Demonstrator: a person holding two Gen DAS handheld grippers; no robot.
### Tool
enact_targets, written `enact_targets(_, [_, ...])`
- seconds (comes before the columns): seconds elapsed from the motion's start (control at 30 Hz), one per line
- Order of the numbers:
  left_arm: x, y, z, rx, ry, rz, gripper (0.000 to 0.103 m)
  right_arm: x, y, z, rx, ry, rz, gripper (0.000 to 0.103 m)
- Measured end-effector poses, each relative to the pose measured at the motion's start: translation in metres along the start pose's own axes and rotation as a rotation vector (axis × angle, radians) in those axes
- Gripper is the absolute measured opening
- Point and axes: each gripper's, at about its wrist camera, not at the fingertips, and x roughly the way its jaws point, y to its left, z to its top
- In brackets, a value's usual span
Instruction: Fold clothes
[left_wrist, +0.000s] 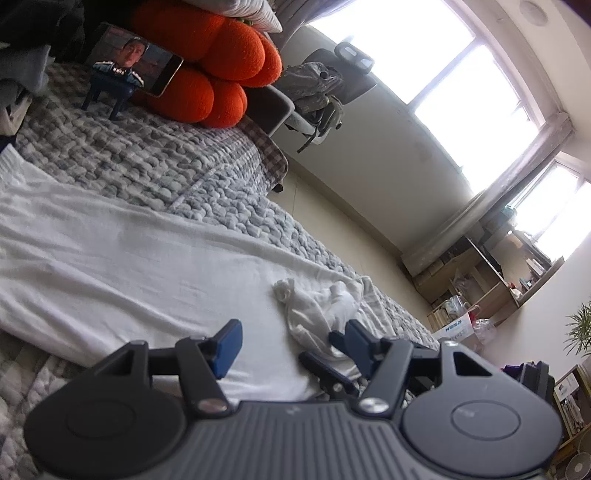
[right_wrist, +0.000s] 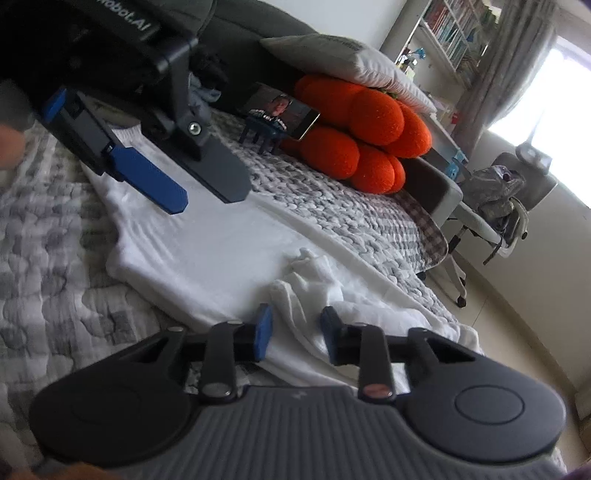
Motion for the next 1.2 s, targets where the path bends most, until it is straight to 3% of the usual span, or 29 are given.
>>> enact_targets(0.07, [0.001,0.001,0.0,-0.012,0.004,-0.005,0.063,0.004,0.0,0.001,-0.001,0.014,0.003,0.009])
enact_targets(0.13, [0.001,0.001,0.0,-0.021,0.005,-0.011,0.063,0.003,0.0,0.001,0.011,0.008,-0.007,0.005])
enact_targets(0.47, [0.013,0.008,0.008,-0.201,0.017,-0.12,0.066,-0.022,-0.016,0.007,0.238,-0.096,-0.01,0.005])
enact_targets(0.6, [0.03,0.01,0.006,-0.342,0.022,-0.172,0.071,-0.027,-0.016,0.009,0.245,-0.114,-0.012,0.005])
enact_targets(0.8, [0.062,0.007,0.0,-0.513,0.095,-0.239,0.073,-0.028,-0.01,0.006,0.21,-0.118,-0.005,0.005])
enact_targets(1.13, [0.087,-0.007,0.004,-0.489,0.1,-0.176,0.07,-0.036,-0.01,0.003,0.207,-0.158,0.018,0.005])
enact_targets(1.2, [0.092,-0.008,0.007,-0.48,0.109,-0.137,0.057,-0.036,-0.008,0.003,0.197,-0.161,0.022,0.005])
